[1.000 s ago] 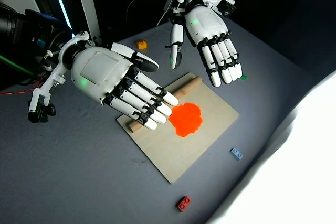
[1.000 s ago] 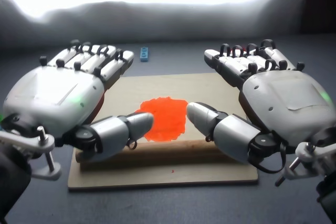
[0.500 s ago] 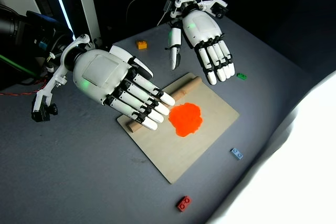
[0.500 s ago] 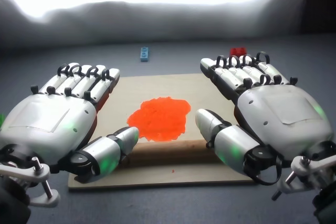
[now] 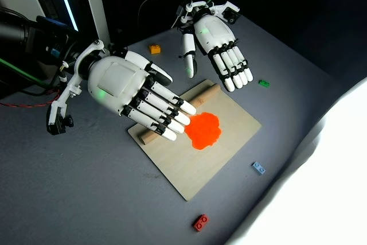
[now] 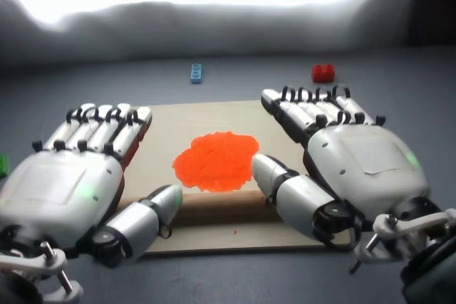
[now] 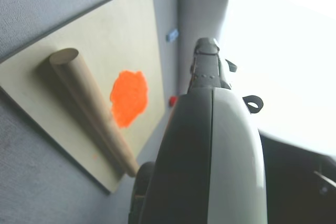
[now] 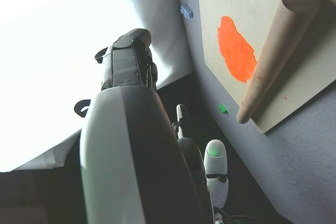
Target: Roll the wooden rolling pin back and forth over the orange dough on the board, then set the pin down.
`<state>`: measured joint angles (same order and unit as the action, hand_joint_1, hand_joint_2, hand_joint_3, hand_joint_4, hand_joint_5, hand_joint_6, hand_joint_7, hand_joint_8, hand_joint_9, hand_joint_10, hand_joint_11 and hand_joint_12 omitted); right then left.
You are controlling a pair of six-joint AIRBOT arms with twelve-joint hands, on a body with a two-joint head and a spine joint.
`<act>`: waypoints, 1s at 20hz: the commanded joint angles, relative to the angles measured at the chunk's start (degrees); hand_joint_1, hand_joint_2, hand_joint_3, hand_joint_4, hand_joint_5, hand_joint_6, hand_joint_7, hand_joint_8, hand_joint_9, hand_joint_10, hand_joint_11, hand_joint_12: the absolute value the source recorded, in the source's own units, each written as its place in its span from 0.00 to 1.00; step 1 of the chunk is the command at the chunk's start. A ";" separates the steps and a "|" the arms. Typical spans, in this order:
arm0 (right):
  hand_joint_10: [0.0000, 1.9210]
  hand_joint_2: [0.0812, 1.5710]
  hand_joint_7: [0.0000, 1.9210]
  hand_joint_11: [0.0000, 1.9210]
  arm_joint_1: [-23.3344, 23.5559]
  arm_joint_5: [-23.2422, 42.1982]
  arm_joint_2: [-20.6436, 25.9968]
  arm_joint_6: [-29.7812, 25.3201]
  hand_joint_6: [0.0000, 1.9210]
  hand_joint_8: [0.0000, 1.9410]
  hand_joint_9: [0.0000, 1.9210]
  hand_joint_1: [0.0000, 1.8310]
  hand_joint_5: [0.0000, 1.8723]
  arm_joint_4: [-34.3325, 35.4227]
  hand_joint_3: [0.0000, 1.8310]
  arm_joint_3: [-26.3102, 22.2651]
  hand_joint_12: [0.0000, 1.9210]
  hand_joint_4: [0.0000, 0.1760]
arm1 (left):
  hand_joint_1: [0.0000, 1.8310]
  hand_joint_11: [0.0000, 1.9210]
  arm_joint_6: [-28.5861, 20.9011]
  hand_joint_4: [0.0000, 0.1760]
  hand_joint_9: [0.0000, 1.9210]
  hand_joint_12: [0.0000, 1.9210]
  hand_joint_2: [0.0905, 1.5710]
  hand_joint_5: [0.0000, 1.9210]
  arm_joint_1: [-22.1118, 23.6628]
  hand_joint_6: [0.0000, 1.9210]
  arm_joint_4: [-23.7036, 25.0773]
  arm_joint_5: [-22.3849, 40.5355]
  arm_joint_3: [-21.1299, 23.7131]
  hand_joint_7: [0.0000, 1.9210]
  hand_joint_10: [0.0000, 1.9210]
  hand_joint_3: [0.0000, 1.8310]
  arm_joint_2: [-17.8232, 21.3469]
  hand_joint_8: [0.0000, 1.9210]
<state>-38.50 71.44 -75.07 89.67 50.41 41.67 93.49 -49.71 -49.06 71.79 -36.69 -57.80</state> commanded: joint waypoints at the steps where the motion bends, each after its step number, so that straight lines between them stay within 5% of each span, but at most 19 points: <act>1: 0.00 0.95 0.11 0.00 0.24 4.11 -0.05 -0.08 0.00 0.00 0.10 0.00 0.10 -4.38 0.00 0.33 0.29 0.00 | 0.00 0.00 -0.34 0.00 0.00 0.00 0.85 0.00 -0.10 0.00 4.30 6.17 -0.30 0.00 0.00 0.02 -0.27 0.00; 8: 0.00 0.95 0.11 0.00 -1.69 3.01 -2.50 0.84 0.00 0.00 0.10 0.00 0.11 -4.39 0.00 2.44 0.32 0.00 | 0.00 0.00 -3.68 0.00 0.00 0.00 0.85 0.00 -4.64 0.00 8.16 8.69 -2.76 0.00 0.00 0.01 -4.55 0.00; 11: 0.00 0.96 0.11 0.00 -2.43 2.45 -3.22 1.50 0.00 0.00 0.09 0.00 0.11 -4.39 0.00 3.07 0.24 0.00 | 0.00 0.00 -4.75 0.00 0.00 0.00 0.85 0.00 -6.24 0.00 10.06 8.98 -4.65 0.00 0.00 0.01 -6.79 0.00; 20: 0.00 0.96 0.12 0.00 -3.81 3.05 -5.97 1.36 0.00 0.00 0.10 0.00 0.12 -4.39 0.00 6.15 0.28 0.00 | 0.00 0.00 -6.62 0.00 0.00 0.00 0.85 0.00 -6.72 0.00 10.72 11.18 -9.83 0.00 0.00 0.01 -12.08 0.00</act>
<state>-42.28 69.91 -81.17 91.26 50.78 47.72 87.07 -56.60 -42.00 76.60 -46.33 -69.84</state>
